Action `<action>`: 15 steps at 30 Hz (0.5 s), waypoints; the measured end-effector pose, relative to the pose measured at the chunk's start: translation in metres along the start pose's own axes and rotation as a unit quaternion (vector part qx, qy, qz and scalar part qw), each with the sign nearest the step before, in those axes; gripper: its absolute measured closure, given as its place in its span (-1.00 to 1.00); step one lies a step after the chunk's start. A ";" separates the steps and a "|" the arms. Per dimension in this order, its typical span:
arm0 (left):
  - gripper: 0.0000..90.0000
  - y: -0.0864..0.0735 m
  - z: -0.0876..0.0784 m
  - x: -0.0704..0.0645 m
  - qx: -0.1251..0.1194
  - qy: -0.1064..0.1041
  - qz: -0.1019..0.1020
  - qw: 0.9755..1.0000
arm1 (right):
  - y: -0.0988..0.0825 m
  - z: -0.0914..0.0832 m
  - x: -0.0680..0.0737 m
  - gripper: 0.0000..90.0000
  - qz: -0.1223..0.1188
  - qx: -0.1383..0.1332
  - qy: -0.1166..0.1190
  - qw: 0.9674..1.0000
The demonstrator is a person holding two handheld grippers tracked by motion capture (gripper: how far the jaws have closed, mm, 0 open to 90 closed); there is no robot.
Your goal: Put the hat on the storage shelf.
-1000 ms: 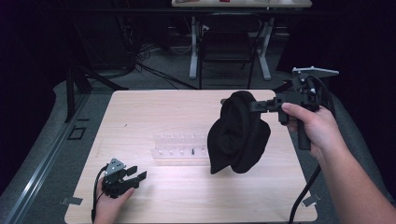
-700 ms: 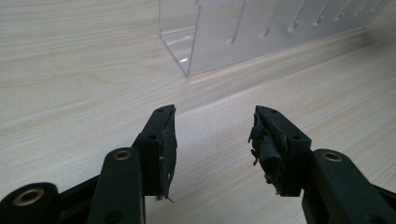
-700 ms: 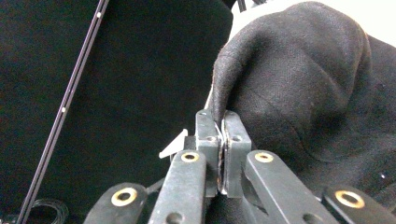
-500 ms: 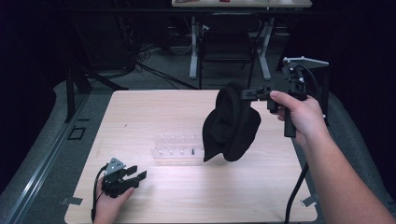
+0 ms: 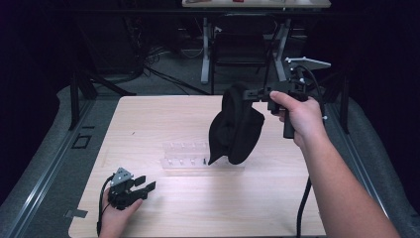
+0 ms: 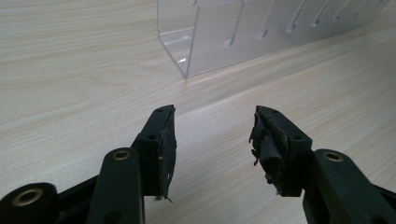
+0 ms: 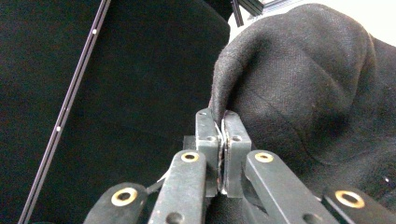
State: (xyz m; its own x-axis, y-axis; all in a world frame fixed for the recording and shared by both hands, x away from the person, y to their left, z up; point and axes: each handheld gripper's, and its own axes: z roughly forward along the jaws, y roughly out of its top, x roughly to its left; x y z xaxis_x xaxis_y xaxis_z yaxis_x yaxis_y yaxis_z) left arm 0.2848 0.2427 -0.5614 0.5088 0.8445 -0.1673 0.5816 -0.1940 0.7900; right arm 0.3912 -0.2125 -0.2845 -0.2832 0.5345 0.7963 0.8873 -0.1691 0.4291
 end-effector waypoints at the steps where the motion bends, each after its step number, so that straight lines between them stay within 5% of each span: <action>1: 0.10 0.000 0.000 0.000 0.000 0.000 0.000 1.000 | 0.000 0.003 0.000 0.96 -0.001 0.001 -0.001 1.000; 15: 0.10 0.000 0.000 0.000 0.000 -0.001 0.001 1.000 | 0.004 0.030 -0.003 0.96 -0.001 0.001 -0.020 1.000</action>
State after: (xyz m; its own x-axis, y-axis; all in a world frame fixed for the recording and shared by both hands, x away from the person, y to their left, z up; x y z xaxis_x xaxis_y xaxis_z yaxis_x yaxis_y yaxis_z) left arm 0.2848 0.2430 -0.5611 0.5113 0.8429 -0.1672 0.5805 -0.1953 0.7905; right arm 0.4066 -0.1894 -0.2982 -0.2704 0.5677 0.7775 0.8875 -0.1661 0.4299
